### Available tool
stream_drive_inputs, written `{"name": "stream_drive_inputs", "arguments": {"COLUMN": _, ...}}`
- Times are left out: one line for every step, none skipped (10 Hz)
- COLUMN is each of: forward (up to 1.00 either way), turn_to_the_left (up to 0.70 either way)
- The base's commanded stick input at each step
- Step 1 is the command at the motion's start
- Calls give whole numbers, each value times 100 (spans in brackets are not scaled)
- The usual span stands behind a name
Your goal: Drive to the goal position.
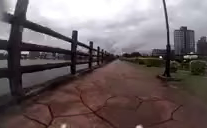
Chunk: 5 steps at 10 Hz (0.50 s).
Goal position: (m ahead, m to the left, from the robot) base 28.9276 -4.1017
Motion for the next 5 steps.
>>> {"name": "stream_drive_inputs", "arguments": {"forward": 85, "turn_to_the_left": -33}}
{"name": "stream_drive_inputs", "arguments": {"forward": 85, "turn_to_the_left": -33}}
{"name": "stream_drive_inputs", "arguments": {"forward": 85, "turn_to_the_left": -33}}
{"name": "stream_drive_inputs", "arguments": {"forward": 85, "turn_to_the_left": -23}}
{"name": "stream_drive_inputs", "arguments": {"forward": 85, "turn_to_the_left": -10}}
